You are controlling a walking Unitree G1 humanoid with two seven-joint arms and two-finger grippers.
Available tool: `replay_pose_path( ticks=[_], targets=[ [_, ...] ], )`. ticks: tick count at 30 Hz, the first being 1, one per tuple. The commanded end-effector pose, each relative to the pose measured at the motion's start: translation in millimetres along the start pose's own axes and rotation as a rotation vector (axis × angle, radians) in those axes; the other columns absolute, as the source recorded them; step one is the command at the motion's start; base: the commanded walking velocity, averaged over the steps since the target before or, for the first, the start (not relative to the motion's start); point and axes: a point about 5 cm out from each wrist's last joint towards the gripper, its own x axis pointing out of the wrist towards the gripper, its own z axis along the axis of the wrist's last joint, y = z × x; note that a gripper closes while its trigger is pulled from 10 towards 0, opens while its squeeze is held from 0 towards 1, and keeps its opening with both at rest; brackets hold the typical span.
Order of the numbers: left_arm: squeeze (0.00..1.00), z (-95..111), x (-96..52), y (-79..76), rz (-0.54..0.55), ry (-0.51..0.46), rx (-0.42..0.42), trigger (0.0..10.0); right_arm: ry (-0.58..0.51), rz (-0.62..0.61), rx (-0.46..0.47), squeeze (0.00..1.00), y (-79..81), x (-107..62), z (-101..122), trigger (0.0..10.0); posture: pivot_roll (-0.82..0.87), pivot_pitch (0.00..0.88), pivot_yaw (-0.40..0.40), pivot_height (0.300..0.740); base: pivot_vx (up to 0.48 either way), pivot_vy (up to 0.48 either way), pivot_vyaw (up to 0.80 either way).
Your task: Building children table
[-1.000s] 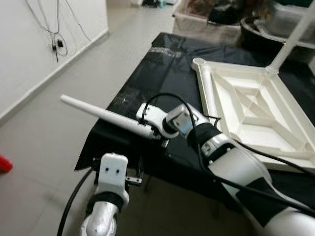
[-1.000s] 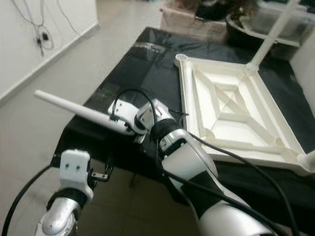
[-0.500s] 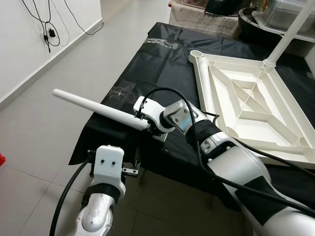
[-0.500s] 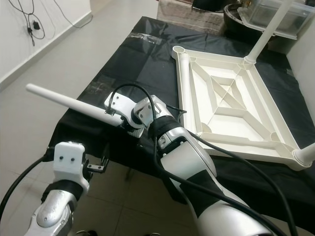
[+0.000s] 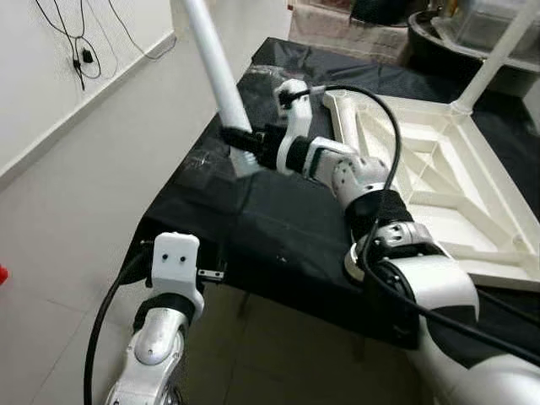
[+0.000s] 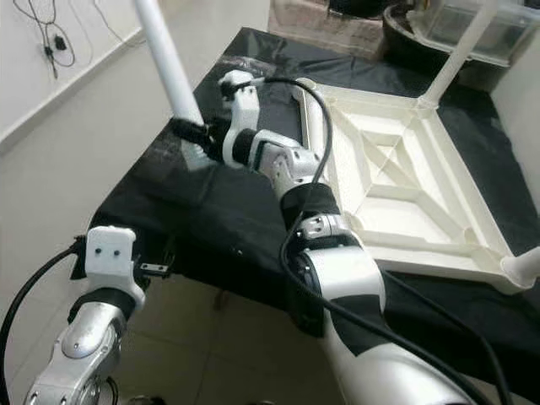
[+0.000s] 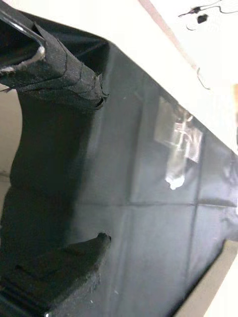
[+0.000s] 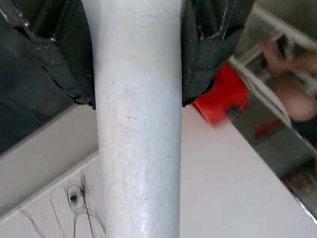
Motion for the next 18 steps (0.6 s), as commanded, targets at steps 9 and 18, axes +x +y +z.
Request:
replay_pose_path(
  ticks=[9,18],
  targets=[
    [0.0,26,22.0,13.9,-0.043,-0.165,0.218,10.0,-0.083,0.023,0.224,0.0,13.4,-27.0,-50,0.0,0.09,0.0,-0.053,0.74,0.0,0.0,0.0],
    [0.0,20,24.1,-1.8,-0.227,-0.149,0.204,10.0,-0.09,0.007,0.293,0.0,29.3,-35.7,-64,0.0,0.09,0.0,-0.046,0.74,0.0,0.0,0.0]
  ],
)
